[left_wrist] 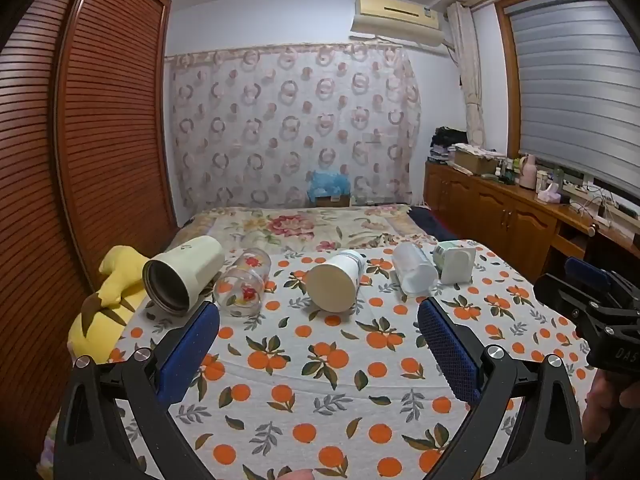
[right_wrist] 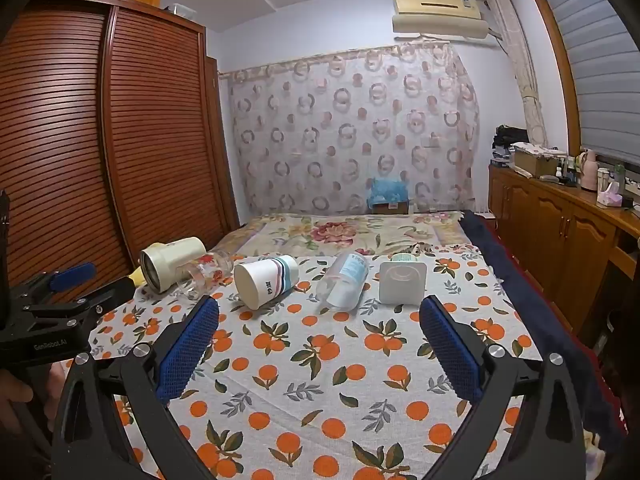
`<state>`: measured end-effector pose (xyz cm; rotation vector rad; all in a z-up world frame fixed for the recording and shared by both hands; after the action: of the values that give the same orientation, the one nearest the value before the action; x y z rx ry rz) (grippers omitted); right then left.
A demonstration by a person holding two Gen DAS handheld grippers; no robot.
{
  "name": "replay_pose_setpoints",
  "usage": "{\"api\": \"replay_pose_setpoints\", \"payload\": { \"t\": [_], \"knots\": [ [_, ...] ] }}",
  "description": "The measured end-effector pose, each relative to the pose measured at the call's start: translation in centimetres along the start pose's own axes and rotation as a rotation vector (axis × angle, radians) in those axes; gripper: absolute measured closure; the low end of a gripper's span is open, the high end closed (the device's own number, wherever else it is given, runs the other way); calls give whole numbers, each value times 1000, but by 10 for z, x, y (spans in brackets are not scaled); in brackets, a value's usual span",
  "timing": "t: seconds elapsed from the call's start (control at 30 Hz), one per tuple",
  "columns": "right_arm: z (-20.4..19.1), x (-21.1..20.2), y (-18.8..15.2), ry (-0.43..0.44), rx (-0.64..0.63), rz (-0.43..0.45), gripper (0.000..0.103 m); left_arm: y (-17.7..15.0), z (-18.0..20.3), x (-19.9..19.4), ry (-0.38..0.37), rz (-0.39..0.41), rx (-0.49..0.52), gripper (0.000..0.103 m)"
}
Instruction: Flip cup upside down
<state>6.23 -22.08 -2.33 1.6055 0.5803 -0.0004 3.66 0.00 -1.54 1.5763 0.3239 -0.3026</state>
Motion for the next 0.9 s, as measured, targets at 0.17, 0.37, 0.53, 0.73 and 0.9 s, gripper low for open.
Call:
{"api": "replay_pose_setpoints", "payload": {
  "t": [0.17,0.37,0.53,0.73,0.9],
  "knots": [
    [0,0,0,0,-1,0,2,0,0,0,-1,1,-1,8],
    [0,-1,0,-1,-4,3,2,0,0,0,-2,2,-4,8],
    [-1,-1,0,-1,-4,4,2,0,0,0,-2,4,-4,8],
    [-1,-1,1,0,-4,7,2,0,0,0,-3,5,-6,8],
    [-1,-1,0,-1,-4,7,2,0,0,0,-4,5,-7,8]
  ]
}}
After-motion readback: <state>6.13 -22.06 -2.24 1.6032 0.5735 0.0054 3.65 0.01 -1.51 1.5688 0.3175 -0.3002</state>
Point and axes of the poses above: each gripper's, at about its wrist camera, not at the fingertips, and x roughly the way its jaws point, z to its right, y to its top, the point moved 4 cm from there along x, roughly the way its jaws point, and after that the axes turned 1 degree about y, right-handed, at the moved point
